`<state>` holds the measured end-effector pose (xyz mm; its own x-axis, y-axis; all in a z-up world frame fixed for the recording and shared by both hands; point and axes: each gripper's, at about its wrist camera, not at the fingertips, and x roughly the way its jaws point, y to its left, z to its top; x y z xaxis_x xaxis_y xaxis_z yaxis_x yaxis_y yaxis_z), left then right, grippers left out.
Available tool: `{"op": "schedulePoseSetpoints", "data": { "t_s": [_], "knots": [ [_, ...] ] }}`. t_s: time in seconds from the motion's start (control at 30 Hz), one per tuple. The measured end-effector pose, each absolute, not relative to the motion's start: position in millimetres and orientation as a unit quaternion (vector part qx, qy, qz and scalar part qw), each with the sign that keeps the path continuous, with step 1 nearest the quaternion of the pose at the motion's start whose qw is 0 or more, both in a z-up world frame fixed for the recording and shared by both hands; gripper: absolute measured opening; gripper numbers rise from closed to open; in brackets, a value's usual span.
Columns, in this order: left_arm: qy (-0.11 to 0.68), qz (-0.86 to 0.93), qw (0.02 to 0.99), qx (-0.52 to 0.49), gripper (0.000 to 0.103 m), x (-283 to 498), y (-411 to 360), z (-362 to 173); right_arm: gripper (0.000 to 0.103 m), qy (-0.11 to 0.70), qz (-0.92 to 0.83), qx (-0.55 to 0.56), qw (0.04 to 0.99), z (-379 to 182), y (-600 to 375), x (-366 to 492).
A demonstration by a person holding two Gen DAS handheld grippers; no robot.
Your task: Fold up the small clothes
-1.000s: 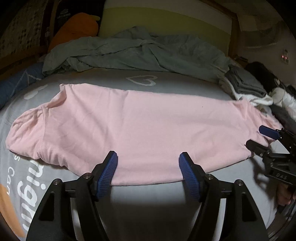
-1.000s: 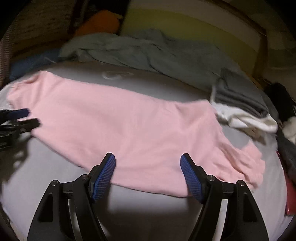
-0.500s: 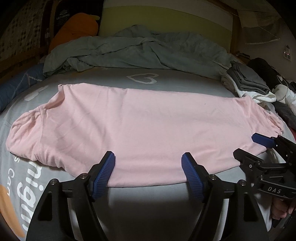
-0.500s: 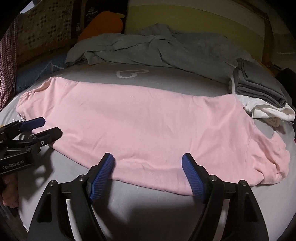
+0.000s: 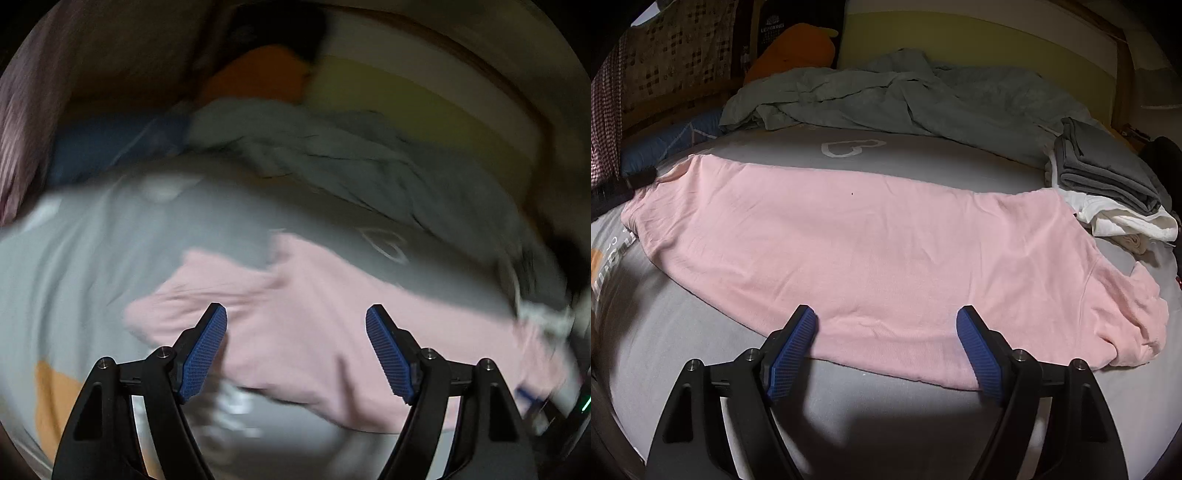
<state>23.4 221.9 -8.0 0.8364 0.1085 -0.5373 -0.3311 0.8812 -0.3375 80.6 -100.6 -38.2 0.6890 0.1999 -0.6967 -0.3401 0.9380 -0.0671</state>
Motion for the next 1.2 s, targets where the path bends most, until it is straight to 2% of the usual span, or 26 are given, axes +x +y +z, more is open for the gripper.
{"op": "schedulePoseSetpoints", "data": {
  "t_s": [0.1,0.17,0.4,0.6,0.8,0.9,0.93,1.0,1.03,1.07,1.1,1.13,1.2],
  "knots": [
    [0.287,0.096,0.891,-0.339,0.077,15,266,-28,0.081,0.366,0.148,-0.095,0.914,-38,-101,80],
    [0.295,0.098,0.871,-0.380,0.076,12,283,-44,0.081,0.365,0.147,-0.096,0.914,-39,-100,81],
    [0.300,0.185,0.874,-0.335,0.075,12,274,-42,0.082,0.364,0.146,-0.096,0.915,-40,-100,82],
    [0.291,0.201,0.859,-0.370,0.075,8,289,-48,0.082,0.364,0.146,-0.097,0.915,-40,-100,81],
    [0.249,0.105,0.833,-0.484,0.074,-5,314,-61,0.082,0.364,0.145,-0.098,0.915,-40,-100,81],
    [0.227,0.091,0.818,-0.521,0.065,-8,321,-63,0.082,0.364,0.146,-0.098,0.915,-40,-100,82],
    [0.237,0.104,0.819,-0.512,0.059,-3,323,-61,0.082,0.364,0.146,-0.098,0.915,-40,-100,82],
    [0.247,0.112,0.827,-0.492,0.058,9,326,-57,0.082,0.363,0.145,-0.098,0.915,-40,-100,82],
    [0.249,0.115,0.831,-0.483,0.048,13,326,-56,0.082,0.363,0.145,-0.099,0.915,-40,-100,82],
    [0.254,0.123,0.832,-0.477,0.023,17,327,-56,0.082,0.363,0.144,-0.099,0.915,-40,-100,82],
    [0.260,0.129,0.833,-0.472,0.010,21,328,-58,0.082,0.362,0.144,-0.100,0.915,-41,-100,83],
    [0.263,0.131,0.834,-0.467,0.006,24,328,-60,0.082,0.362,0.144,-0.100,0.916,-41,-100,83],
    [0.251,0.138,0.844,-0.453,0.005,24,322,-55,0.082,0.362,0.144,-0.099,0.916,-41,-100,83]
  ]
}}
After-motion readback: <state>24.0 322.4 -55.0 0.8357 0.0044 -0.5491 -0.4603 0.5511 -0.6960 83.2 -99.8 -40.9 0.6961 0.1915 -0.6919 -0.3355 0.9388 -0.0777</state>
